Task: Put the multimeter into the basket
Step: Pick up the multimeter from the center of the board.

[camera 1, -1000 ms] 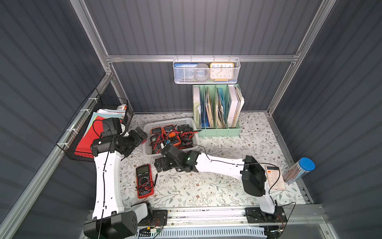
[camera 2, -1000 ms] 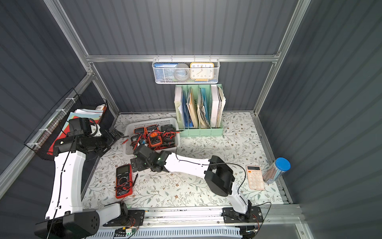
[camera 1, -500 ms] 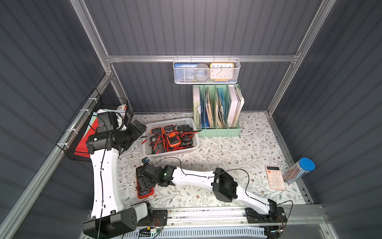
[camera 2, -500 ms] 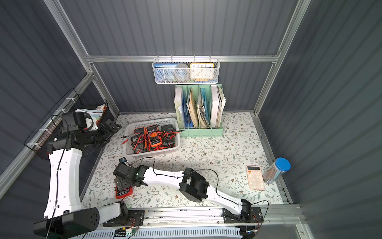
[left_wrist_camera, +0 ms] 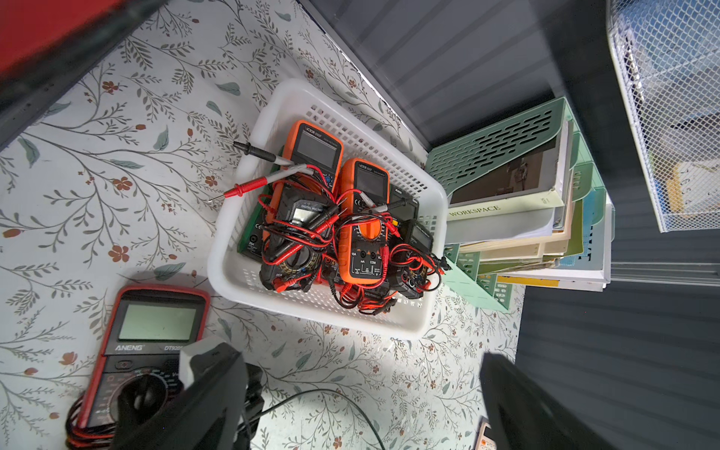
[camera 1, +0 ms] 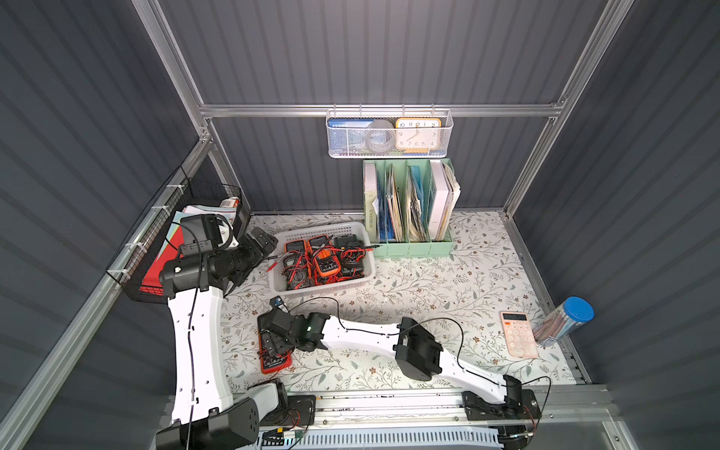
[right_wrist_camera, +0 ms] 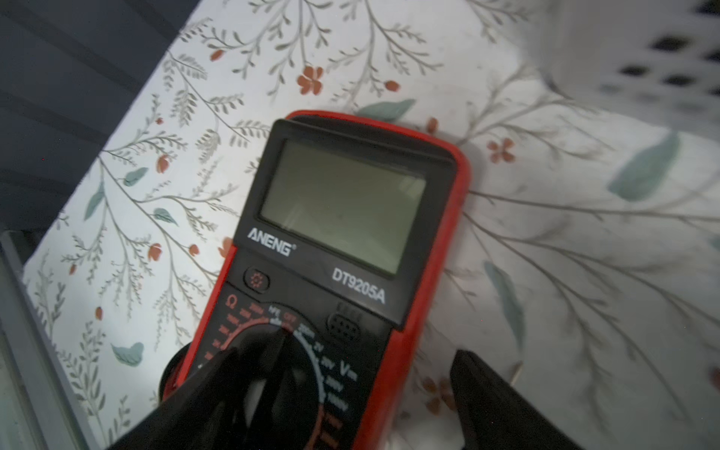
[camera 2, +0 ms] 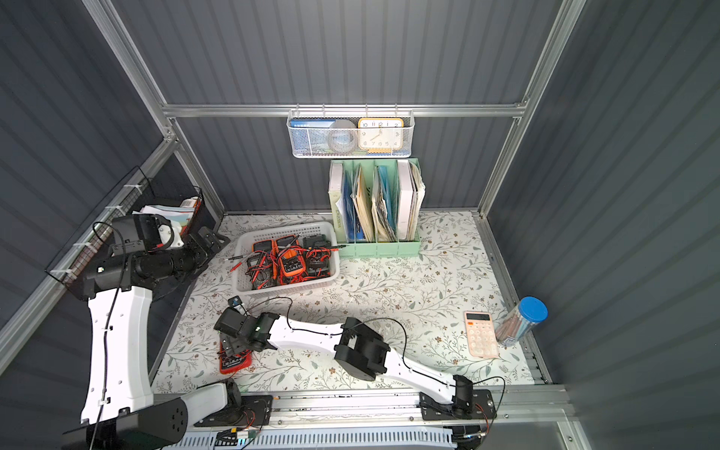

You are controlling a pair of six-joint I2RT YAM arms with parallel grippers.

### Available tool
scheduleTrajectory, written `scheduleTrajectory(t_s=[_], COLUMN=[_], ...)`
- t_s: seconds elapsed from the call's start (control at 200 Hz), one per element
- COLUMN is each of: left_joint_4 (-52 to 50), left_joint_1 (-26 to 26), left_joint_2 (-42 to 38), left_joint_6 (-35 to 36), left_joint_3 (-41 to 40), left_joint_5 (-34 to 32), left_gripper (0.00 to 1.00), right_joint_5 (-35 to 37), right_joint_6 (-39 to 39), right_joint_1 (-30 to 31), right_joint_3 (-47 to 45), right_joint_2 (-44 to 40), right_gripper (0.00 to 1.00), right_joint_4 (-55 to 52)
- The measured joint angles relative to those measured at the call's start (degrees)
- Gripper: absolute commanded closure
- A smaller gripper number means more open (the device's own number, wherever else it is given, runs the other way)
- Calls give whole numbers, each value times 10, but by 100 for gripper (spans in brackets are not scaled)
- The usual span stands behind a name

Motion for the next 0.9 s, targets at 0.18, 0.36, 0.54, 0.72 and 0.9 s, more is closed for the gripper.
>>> scheduleTrajectory(t_s=[0.18, 0.36, 0.54, 0.72, 0.9], left_joint_4=[1, 3, 17, 21, 29], left_joint_1=[0, 0, 0, 0, 0], left_joint_2=[-7, -9, -11, -11, -13], left_joint_6=[-4, -10, -11, -8, 4], left_joint_3=[-6, -14, -28, -52, -86], left_joint_5=[7, 12, 12, 29, 35], left_gripper=[1, 1, 1, 1, 1], right_joint_5=[16, 43, 54, 56, 36], right_joint_6=[42, 65, 66, 39, 13], right_joint_1=[-15, -30, -42, -49, -47], right_joint_3=[-183, -295, -380, -404, -360], right_joint_2=[-106, -177, -239, -278, -297], right_gripper=[16, 16, 12, 6, 4], right_joint_4=[45, 64, 59, 37, 13])
